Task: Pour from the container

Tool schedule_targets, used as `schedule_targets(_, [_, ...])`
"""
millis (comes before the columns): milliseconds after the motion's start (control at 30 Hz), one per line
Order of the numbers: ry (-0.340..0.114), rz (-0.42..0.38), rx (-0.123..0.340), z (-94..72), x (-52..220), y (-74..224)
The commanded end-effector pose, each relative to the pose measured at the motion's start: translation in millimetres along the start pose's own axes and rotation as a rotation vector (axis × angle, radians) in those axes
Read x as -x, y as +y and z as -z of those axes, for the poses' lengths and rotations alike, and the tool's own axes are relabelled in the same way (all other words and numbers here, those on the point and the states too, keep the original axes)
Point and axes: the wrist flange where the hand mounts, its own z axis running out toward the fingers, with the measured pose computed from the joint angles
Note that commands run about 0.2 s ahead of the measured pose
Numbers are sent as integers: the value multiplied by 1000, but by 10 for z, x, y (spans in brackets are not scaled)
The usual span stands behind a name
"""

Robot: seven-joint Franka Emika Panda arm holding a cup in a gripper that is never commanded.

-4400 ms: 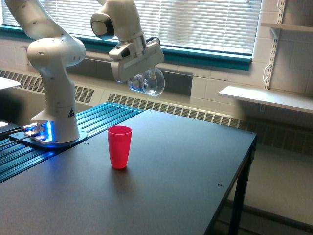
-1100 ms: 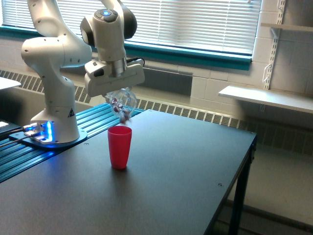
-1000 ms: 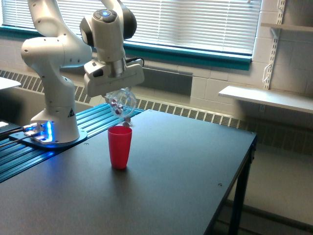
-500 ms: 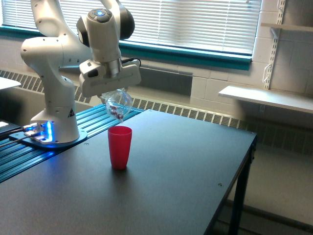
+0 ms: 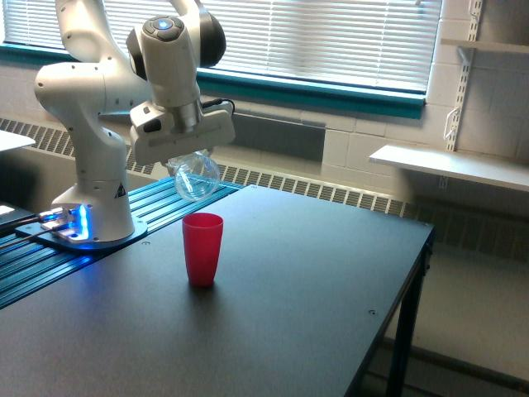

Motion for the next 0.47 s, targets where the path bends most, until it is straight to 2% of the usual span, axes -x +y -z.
schedule_targets(33, [95, -1, 88, -169, 88, 40])
schedule_targets(100, [119, 3, 81, -167, 118, 9])
schedule_targets(467, [138, -5, 71, -160, 139, -11])
